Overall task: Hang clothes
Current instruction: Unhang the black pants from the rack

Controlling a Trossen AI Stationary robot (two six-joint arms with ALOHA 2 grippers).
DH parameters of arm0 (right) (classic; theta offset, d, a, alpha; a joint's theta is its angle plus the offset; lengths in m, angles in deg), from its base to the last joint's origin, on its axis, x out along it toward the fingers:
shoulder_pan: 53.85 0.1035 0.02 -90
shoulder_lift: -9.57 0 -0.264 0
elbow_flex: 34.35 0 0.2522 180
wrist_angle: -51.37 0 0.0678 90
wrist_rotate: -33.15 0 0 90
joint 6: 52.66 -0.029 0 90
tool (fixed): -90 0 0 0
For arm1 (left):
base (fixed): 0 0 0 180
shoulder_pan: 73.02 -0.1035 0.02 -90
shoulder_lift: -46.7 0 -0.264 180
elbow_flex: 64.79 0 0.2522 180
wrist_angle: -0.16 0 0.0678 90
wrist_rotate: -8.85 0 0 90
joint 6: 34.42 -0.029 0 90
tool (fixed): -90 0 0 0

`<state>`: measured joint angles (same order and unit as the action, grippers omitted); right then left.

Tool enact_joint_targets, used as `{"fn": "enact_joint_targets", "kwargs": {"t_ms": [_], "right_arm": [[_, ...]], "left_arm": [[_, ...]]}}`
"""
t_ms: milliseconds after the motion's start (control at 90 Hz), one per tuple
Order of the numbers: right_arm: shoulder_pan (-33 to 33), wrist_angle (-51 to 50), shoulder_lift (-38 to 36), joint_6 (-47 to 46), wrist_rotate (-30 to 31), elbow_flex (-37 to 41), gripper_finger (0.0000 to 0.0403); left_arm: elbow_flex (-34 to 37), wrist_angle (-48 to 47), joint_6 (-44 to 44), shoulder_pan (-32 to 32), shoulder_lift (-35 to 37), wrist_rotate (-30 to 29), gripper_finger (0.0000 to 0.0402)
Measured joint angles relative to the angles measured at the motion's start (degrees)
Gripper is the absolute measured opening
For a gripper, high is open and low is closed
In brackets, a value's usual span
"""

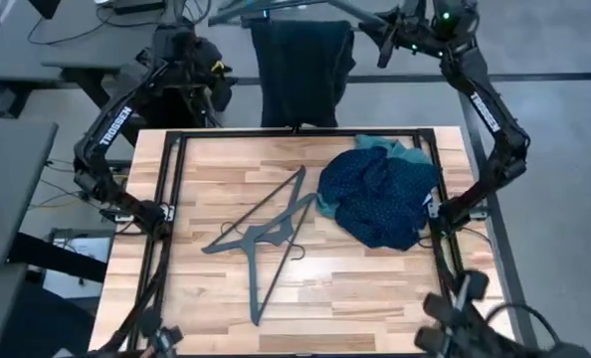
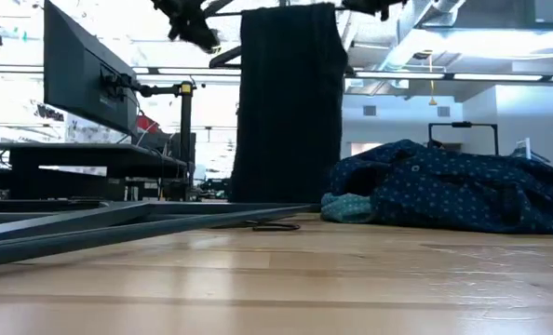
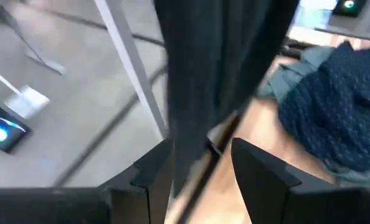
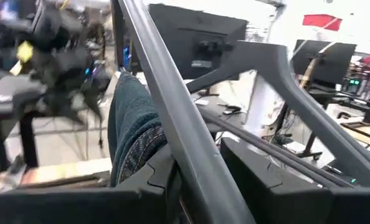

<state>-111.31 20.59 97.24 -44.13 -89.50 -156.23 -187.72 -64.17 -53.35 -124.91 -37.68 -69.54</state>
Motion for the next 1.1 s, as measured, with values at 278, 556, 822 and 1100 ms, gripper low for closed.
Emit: {"fn": "enact_joint_targets", "kwargs": {"t_ms": [278,556,822,1100], "right_arm": [[4.7,-11.6,-6.3,5.5,0.5,0.0,0.0093],[10.2,-17.3,-10.4,7.0,0.4,-0.2,0.0093],[14.0,-18.0,-10.2,7.0,0.7,-0.2,0.0093],[15.8,-18.0,-10.0,6.6,1.6,-0.2,0.0093]], "left_arm": [[-22.5,-4.0,2.4,10.8,0.2,-0.9,0.0146],[-24.4,-4.8,4.6,21.5,1.9,-0.9,0.0146],[-24.3,-8.6,3.6,25.3,-0.2,-5.1,0.0146],[-23.8,-8.4,3.3,26.8,-2.8,-6.0,0.0146]]}}
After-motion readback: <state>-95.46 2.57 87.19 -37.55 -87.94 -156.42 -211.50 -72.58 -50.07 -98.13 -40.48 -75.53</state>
